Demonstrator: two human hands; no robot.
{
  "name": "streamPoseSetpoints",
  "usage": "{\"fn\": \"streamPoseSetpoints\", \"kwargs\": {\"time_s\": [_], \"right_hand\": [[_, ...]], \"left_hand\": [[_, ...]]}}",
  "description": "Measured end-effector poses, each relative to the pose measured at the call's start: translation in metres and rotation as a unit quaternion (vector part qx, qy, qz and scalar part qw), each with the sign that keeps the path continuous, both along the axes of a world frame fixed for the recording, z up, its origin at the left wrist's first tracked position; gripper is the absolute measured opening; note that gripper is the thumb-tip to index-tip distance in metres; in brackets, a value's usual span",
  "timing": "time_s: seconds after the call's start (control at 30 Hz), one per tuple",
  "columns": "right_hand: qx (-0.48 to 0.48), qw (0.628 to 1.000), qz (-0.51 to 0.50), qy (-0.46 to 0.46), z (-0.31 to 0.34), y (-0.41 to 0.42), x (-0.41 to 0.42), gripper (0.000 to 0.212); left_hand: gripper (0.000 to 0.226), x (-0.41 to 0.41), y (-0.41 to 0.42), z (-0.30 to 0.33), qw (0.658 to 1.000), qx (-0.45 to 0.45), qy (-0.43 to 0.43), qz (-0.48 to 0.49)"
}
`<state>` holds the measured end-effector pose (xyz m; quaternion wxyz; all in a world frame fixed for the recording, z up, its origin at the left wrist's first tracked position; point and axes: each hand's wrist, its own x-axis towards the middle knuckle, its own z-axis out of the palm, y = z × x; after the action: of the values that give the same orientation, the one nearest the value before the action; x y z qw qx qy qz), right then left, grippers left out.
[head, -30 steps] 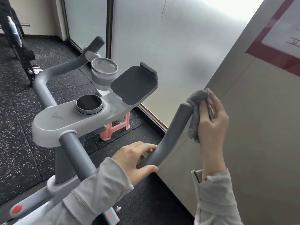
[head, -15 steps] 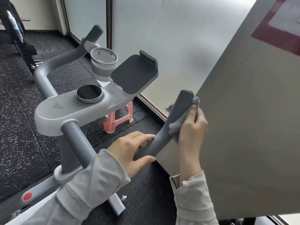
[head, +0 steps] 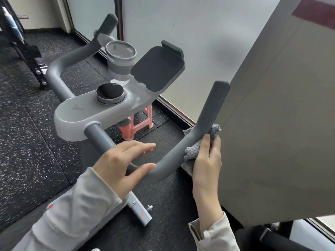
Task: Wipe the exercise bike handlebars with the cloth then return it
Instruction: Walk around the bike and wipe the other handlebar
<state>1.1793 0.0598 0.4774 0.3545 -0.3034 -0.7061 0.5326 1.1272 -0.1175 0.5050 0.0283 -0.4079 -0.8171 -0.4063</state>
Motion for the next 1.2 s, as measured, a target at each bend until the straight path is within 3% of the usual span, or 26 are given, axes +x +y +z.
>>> {"fn": "streamPoseSetpoints", "kwargs": {"time_s": [0.1, 0.2, 0.5, 0.67, 0.9, 1.0, 1.2], "right_hand": [[-0.023, 1.0, -0.019, -0.004, -0.003, -0.013, 0.001, 0.044], [-0.036, 0.998, -0.045, 0.0, -0.006, -0.027, 0.003, 0.041], [-0.124, 0.982, -0.141, 0.017, -0.026, -0.101, 0.011, 0.047], [-0.158, 0.967, -0.194, 0.054, -0.031, -0.147, 0.003, 0.076], [-0.221, 0.935, -0.253, 0.116, -0.033, -0.196, -0.03, 0.094], [-0.239, 0.92, -0.247, 0.189, -0.034, -0.201, -0.037, 0.09], [-0.242, 0.914, -0.261, 0.196, -0.035, -0.207, -0.044, 0.079]], "left_hand": [[0.048, -0.014, -0.013, 0.001, 1.0, 0.006, 0.005, -0.015], [0.05, -0.027, -0.023, 0.0, 0.999, -0.002, 0.037, -0.023], [0.039, -0.086, -0.065, -0.007, 0.973, -0.057, 0.195, -0.108], [0.041, -0.111, -0.079, -0.011, 0.96, -0.086, 0.205, -0.169], [0.038, -0.131, -0.094, -0.018, 0.952, -0.065, 0.207, -0.215], [0.037, -0.135, -0.097, -0.021, 0.95, -0.048, 0.213, -0.222], [0.034, -0.142, -0.102, -0.021, 0.954, -0.033, 0.212, -0.209]]}}
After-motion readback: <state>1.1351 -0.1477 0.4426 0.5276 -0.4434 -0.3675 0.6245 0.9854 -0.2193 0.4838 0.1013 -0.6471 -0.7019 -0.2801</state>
